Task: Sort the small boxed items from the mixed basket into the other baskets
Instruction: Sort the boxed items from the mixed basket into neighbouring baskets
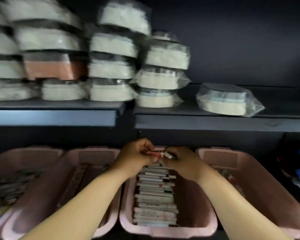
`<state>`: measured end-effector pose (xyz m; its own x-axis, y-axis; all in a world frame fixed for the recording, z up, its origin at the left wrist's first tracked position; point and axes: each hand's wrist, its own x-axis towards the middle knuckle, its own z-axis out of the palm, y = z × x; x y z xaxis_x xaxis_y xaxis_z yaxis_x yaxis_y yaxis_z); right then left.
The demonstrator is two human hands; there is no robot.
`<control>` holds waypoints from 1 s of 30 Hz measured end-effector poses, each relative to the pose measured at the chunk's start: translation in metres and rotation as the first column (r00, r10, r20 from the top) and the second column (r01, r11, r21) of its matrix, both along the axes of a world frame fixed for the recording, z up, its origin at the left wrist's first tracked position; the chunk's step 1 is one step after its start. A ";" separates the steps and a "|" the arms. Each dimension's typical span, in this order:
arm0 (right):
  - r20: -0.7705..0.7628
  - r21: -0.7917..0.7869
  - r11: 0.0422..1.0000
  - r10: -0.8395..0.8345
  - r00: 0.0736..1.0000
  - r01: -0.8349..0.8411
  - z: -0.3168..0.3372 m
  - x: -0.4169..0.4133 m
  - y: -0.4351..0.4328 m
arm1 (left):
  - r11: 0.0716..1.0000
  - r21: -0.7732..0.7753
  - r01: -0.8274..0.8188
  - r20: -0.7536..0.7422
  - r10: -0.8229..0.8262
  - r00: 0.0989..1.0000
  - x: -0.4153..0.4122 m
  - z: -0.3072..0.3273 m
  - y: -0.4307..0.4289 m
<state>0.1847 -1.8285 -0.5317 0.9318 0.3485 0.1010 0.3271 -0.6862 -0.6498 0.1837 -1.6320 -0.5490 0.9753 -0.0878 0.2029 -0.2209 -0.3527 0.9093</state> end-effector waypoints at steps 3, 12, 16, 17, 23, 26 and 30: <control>-0.027 0.031 0.997 0.067 0.997 -0.066 0.008 -0.008 0.053 | 0.990 0.087 -0.108 0.034 0.105 0.994 -0.023 0.008 0.046; -0.342 0.445 0.892 0.252 0.905 -0.080 -0.012 -0.011 0.177 | 0.895 0.233 -0.381 0.212 0.335 0.918 -0.066 -0.002 0.157; -0.465 0.542 0.840 0.339 0.818 -0.040 -0.022 -0.012 0.213 | 0.794 0.399 -0.458 0.394 0.303 0.868 -0.079 -0.011 0.180; -0.487 0.543 0.839 0.344 0.803 -0.030 -0.024 -0.011 0.218 | 0.758 0.442 -0.479 0.445 0.278 0.851 -0.080 -0.014 0.182; -0.533 0.506 0.860 0.374 0.759 -0.069 -0.038 -0.011 0.237 | 0.700 0.522 -0.487 0.420 0.287 0.861 -0.078 -0.028 0.187; -0.548 0.487 0.873 0.324 0.771 -0.021 -0.043 -0.003 0.235 | 0.770 0.508 -0.386 0.368 0.211 0.906 -0.080 -0.030 0.190; -0.540 0.405 0.909 0.325 0.776 -0.099 -0.046 0.008 0.227 | 0.668 0.670 -0.324 0.361 0.088 0.928 -0.075 -0.028 0.207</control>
